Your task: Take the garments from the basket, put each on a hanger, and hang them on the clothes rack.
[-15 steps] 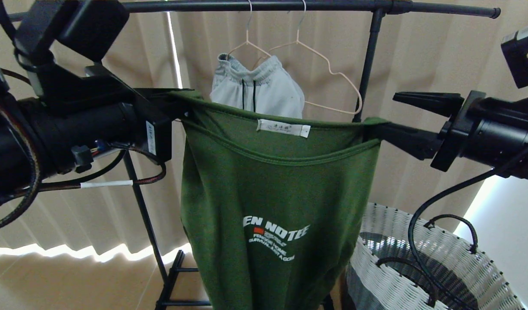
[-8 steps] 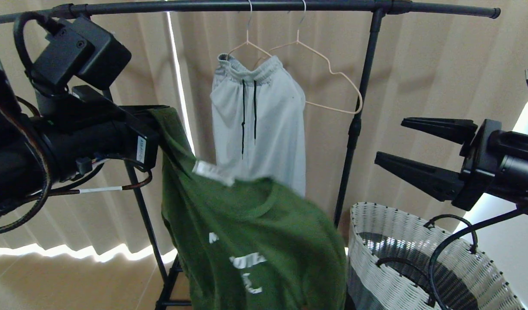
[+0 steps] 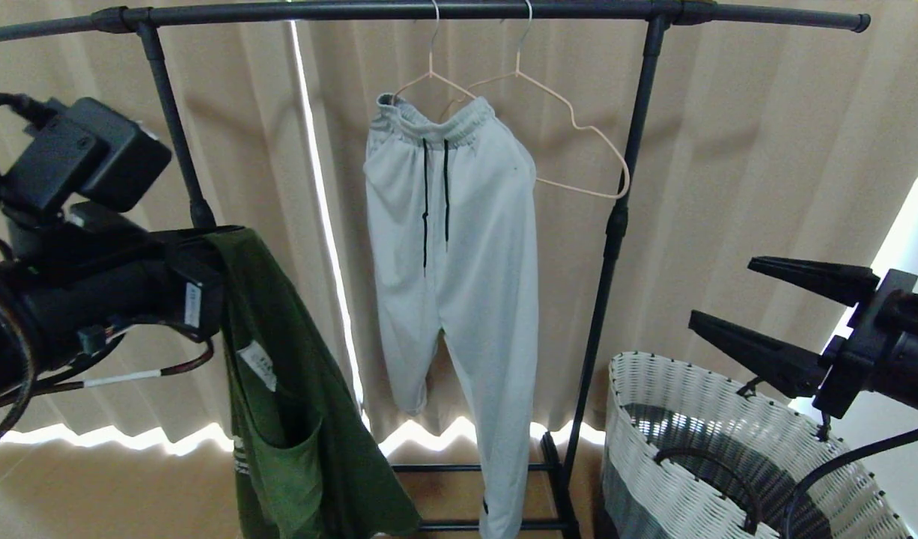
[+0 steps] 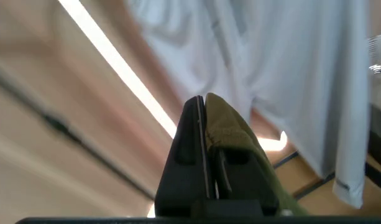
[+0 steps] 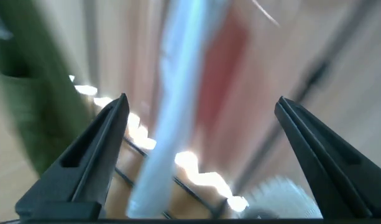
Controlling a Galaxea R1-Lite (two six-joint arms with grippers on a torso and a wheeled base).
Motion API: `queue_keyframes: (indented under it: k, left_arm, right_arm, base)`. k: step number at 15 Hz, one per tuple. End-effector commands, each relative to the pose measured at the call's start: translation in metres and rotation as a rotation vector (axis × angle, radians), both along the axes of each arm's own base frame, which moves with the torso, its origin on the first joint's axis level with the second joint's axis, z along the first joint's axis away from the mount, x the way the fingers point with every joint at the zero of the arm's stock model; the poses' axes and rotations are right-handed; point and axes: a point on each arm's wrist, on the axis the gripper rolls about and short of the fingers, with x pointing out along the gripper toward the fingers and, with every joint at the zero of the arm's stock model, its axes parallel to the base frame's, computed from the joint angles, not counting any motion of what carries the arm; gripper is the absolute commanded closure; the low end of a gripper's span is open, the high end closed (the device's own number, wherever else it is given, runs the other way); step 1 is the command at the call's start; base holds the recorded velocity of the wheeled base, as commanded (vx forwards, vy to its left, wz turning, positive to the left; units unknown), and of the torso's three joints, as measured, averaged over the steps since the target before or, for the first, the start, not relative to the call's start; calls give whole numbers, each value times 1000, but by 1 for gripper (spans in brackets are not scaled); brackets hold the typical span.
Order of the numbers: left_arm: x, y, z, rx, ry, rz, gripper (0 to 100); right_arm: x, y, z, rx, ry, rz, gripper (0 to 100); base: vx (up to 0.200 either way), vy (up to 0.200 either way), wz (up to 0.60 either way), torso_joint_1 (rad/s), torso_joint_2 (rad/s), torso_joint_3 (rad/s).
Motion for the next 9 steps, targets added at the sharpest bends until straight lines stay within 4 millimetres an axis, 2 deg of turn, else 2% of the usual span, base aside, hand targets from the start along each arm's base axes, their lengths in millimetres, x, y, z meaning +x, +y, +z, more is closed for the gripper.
queue_keyframes:
  k: [1,3,5,8,9]
  left_arm:
    - [-46,38,-12,-88,-21,121,100]
    - [-76,52,-32,-146,-15,177,100]
    - [-106,60,-61,-197,1,203,100]
    - [-128,67,-80,-238,-8,229,100]
    - [-130,67,-80,-263,-10,212,100]
  right_arm:
    - [-25,-15,-24,-26,33,-139,0]
    - [-37,-26,-41,-47,62,-257,0]
    - [-48,-34,-52,-22,45,-299,0]
    - [-70,-41,-66,6,39,-308,0]
    - [-74,-42,-67,5,30,-306,0]
  base:
    - [0,0,0,0,0,0]
    - [0,0,0,0,0,0]
    - [0,0,0,0,0,0]
    - [0,0,0,0,0,0]
    - [0,0,0,0,0,0]
